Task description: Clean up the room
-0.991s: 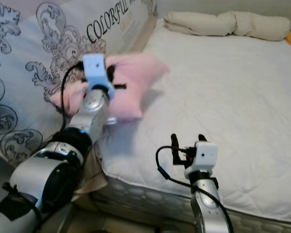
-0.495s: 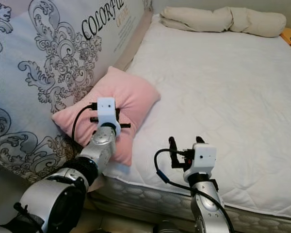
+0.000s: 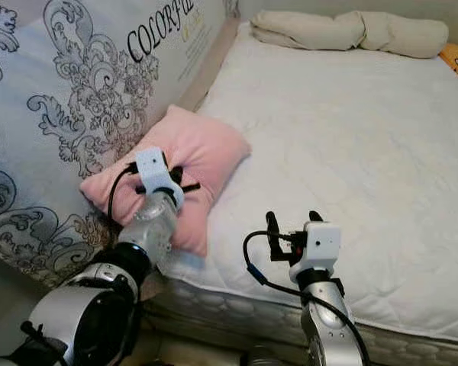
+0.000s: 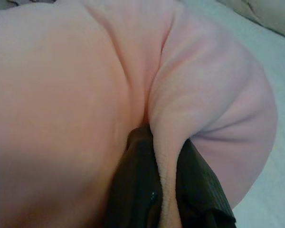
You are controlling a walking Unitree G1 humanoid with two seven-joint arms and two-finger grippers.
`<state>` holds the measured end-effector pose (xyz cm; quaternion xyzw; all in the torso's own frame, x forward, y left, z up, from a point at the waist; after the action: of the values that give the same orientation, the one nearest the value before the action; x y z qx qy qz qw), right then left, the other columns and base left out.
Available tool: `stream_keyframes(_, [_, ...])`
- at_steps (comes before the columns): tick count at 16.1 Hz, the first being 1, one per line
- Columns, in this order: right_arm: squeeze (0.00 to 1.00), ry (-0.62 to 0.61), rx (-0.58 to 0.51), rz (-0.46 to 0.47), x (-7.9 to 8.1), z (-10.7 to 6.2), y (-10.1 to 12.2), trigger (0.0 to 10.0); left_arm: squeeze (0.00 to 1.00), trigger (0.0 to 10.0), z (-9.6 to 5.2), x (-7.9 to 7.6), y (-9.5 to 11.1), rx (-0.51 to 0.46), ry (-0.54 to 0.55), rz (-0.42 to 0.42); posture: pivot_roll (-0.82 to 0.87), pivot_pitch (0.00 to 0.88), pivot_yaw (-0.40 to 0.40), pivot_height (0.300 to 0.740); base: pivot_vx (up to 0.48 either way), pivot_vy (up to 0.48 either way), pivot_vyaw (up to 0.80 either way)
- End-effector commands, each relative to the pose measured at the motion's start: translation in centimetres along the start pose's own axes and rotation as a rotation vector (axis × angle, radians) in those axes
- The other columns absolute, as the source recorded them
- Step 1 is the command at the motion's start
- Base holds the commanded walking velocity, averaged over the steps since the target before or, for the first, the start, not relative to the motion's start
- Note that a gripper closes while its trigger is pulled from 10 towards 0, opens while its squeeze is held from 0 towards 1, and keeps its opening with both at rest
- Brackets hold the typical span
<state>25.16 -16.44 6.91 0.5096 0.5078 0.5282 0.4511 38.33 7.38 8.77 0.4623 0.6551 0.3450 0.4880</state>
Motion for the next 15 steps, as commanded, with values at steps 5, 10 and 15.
stream_keyframes(5, [0.19,0.011,0.004,-0.006,-0.3,0.5,0.2,10.0,0.00,0.0,-2.7,-7.4,-4.2,0.202,-0.241,-0.056,-0.17,0.016,0.020,0.736,0.000,0.000,0.00])
stream_keyframes(10, [0.18,0.012,-0.003,-0.009,-0.5,0.9,0.4,10.0,1.00,10.0,-1.9,-5.1,-1.2,-0.015,-0.263,0.218,-0.16,0.000,0.016,0.736,0.000,0.000,0.00])
stream_keyframes(15, [0.19,0.014,-0.007,-0.005,-0.5,1.3,0.5,10.0,1.00,10.0,-3.0,-5.7,3.4,-0.281,-0.299,0.345,-0.15,0.000,0.011,0.736,0.000,0.000,0.00])
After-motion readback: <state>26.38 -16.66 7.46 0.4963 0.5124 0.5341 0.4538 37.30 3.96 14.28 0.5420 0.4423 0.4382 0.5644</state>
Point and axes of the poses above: a point about 5 cm out from each wrist's last joint towards the gripper, its own z axis pointing out of the wrist towards the gripper, its own y axis along the axis of the wrist's last joint, x = y × z, the point moved 2 cm from there along z, pointing out of the wrist towards the gripper, and after that the axes turned 1 degree about z, right-handed, at the moved point
